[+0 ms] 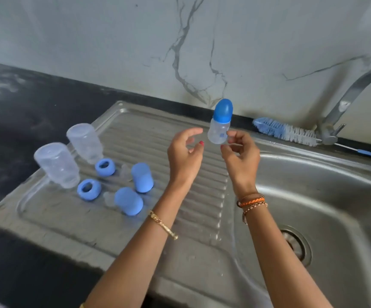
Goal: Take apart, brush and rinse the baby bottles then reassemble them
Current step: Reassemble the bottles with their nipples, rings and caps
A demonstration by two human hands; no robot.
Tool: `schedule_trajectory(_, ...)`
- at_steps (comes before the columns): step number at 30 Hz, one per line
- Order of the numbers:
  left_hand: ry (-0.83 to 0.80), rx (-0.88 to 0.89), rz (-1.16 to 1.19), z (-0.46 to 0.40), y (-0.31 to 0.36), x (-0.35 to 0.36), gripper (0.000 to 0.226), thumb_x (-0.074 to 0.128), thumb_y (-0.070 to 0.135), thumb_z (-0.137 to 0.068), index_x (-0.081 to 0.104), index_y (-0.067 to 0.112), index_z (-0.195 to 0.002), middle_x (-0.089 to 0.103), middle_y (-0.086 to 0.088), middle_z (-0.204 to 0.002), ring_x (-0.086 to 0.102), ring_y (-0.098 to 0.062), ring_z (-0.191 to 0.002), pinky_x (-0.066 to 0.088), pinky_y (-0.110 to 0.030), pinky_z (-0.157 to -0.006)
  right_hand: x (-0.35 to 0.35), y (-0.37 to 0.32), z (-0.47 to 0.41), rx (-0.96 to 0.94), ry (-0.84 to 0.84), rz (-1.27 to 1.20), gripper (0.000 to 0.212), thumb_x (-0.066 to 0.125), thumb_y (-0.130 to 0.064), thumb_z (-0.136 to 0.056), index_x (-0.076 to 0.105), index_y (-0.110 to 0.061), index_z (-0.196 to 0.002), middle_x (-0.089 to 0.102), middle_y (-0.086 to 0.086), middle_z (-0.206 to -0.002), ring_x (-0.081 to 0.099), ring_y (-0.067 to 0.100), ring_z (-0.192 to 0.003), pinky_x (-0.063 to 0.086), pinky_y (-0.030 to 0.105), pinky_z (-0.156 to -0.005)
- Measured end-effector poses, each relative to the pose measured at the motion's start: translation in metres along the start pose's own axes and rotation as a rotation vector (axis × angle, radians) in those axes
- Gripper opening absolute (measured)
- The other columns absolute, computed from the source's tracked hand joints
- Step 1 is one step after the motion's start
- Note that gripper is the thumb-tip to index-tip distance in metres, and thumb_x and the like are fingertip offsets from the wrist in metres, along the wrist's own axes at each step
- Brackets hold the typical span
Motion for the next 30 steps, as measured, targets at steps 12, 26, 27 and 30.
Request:
schedule_trajectory(12,0.71,-0.085,0.178,0.053,-0.037,-0.237,0.037,0.049,-0.012,-0.081,0.055,0.012,-0.109,0.053,-0.003,-0.109,0.052,-0.01,-0.088,0.044,-0.01,-0.069,0.146,-0.068,0.115,-0.08,-0.486,0.156,0.037,0.065,-0.006,-0.079,0.059,-0.017,-0.114,0.058,-0.009,-0.092,0.055,0.001,-0.068,0.044,0.012,-0.071)
schedule_trajectory(26,0.439,-0.414,0.081,0.016,-0.097,-0.293,0.054,0.035,-0.009,-0.087,0.043,0.015,-0.135,0.048,-0.001,-0.135,0.045,-0.014,-0.124,0.038,-0.024,-0.099,0.304,-0.092,0.155,-0.363,-0.623,0.803,0.056,0.054,-0.034,-0.091,0.033,-0.024,-0.141,0.032,0.006,-0.142,0.039,0.03,-0.124,0.047,0.038,-0.081)
schedule_trajectory(27,0.41,-0.412,0.07,0.013,-0.098,-0.293,0.052,0.035,-0.009,-0.088,0.045,0.014,-0.134,0.049,-0.001,-0.135,0.046,-0.014,-0.125,0.039,-0.027,-0.102,0.309,-0.091,0.154,-0.368,-0.61,0.847,0.055,0.053,-0.038,-0.091,0.034,-0.024,-0.14,0.034,0.006,-0.14,0.039,0.029,-0.124,0.047,0.037,-0.08)
schedule_trajectory(30,0.366,-0.414,0.05,0.008,-0.101,-0.291,0.047,0.036,-0.007,-0.091,0.05,0.013,-0.131,0.051,-0.003,-0.135,0.045,-0.016,-0.126,0.039,-0.033,-0.106,0.317,-0.086,0.152,-0.381,-0.563,0.904,0.054,0.054,-0.046,-0.089,0.04,-0.019,-0.134,0.04,0.008,-0.13,0.041,0.026,-0.12,0.047,0.033,-0.079)
Point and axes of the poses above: each hand's wrist, its own z-axis away from the middle knuckle, its own x-axis out of the palm, y = z × x, the point moved 9 cm from there along -z, towards the middle knuckle
